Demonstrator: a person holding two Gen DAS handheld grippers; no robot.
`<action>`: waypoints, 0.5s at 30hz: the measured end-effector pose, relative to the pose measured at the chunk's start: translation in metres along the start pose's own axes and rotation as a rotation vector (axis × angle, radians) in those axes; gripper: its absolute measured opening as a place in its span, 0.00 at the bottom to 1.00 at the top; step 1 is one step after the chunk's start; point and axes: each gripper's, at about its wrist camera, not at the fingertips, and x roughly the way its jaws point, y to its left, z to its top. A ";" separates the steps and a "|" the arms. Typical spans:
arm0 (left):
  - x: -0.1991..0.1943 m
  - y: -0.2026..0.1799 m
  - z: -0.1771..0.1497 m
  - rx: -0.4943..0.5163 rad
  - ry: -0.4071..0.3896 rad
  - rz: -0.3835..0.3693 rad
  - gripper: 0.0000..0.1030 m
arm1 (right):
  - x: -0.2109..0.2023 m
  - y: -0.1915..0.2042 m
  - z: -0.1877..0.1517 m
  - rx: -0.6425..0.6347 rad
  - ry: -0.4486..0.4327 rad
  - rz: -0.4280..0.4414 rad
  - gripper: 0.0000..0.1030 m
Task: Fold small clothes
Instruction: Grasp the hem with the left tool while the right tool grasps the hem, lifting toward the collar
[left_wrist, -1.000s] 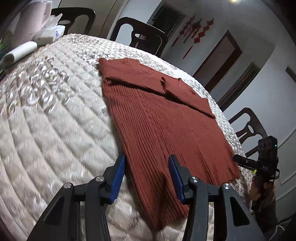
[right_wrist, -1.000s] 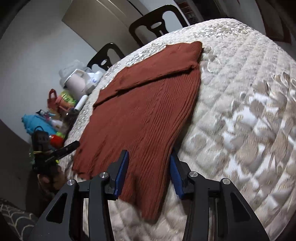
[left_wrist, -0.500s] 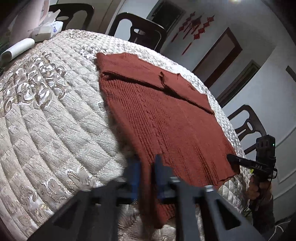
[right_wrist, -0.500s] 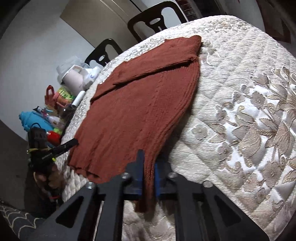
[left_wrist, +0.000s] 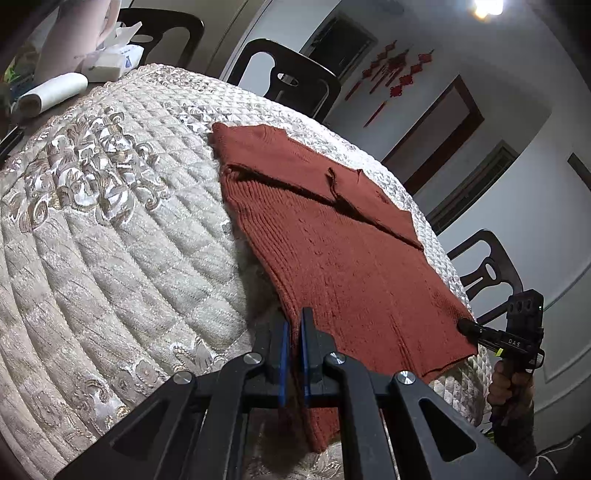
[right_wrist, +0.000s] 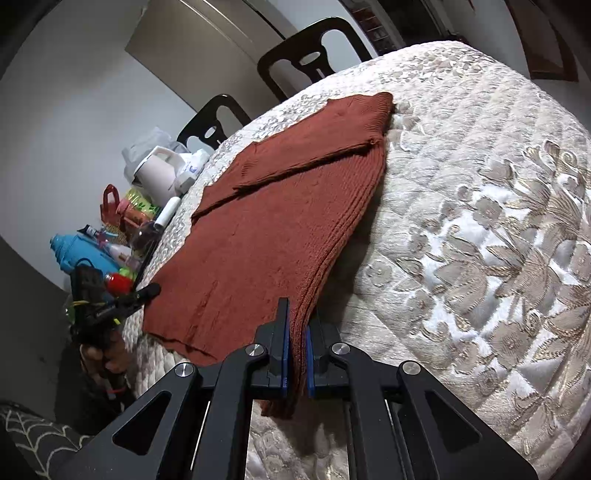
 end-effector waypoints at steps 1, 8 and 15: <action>-0.001 -0.002 0.003 -0.002 -0.006 -0.005 0.07 | -0.001 0.001 0.002 0.000 -0.005 0.007 0.06; -0.010 -0.013 0.046 0.045 -0.070 -0.023 0.07 | -0.008 0.012 0.043 -0.044 -0.058 0.044 0.06; 0.016 -0.016 0.112 0.058 -0.109 -0.020 0.07 | 0.012 0.006 0.114 -0.040 -0.075 0.068 0.06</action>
